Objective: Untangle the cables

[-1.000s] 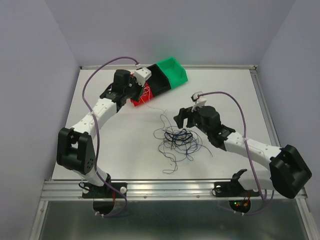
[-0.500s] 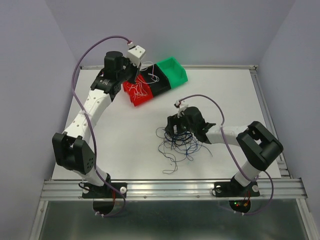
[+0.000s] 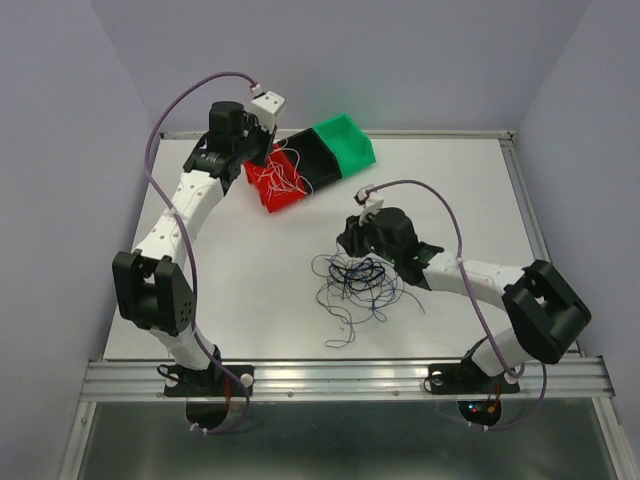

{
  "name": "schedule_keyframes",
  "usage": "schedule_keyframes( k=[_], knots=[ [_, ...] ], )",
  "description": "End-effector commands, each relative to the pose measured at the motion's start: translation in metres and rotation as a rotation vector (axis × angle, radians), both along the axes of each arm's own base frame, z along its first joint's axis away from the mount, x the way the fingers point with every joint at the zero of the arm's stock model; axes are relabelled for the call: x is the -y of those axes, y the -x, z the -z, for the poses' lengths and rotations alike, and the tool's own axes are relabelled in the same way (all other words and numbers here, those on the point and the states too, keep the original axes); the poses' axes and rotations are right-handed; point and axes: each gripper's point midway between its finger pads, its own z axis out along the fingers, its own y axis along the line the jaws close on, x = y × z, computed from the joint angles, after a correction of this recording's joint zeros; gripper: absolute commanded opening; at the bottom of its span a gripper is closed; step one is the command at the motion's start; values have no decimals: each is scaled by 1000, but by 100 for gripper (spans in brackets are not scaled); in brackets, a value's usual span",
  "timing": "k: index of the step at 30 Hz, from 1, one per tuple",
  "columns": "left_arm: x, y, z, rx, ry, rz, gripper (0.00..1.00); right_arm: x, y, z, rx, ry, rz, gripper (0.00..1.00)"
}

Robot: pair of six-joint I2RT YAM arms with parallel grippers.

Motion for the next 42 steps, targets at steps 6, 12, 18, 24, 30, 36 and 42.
schedule_keyframes(
  k=[6, 12, 18, 24, 30, 36, 42],
  knots=[
    [-29, -10, -13, 59, 3, -76, 0, 30, -8, -65, 169, -89, 161, 37],
    [-52, -14, -8, 44, -5, -117, 0, 30, -8, -65, 168, -88, 164, 37],
    [-65, -24, 7, 46, -29, -156, 0, 31, -8, -68, 174, -95, 166, 37],
    [-65, -37, 25, -2, -52, -157, 0, 31, -7, -68, 174, -97, 164, 37],
    [-59, -36, 34, -33, -42, -118, 0, 32, -6, -71, 180, -102, 165, 37],
    [-60, -41, 54, -50, -60, -137, 0, 32, -6, -71, 179, -103, 164, 38],
    [-52, -43, 89, -109, -119, -151, 0, 32, -6, -72, 181, -106, 166, 38]
  ],
)
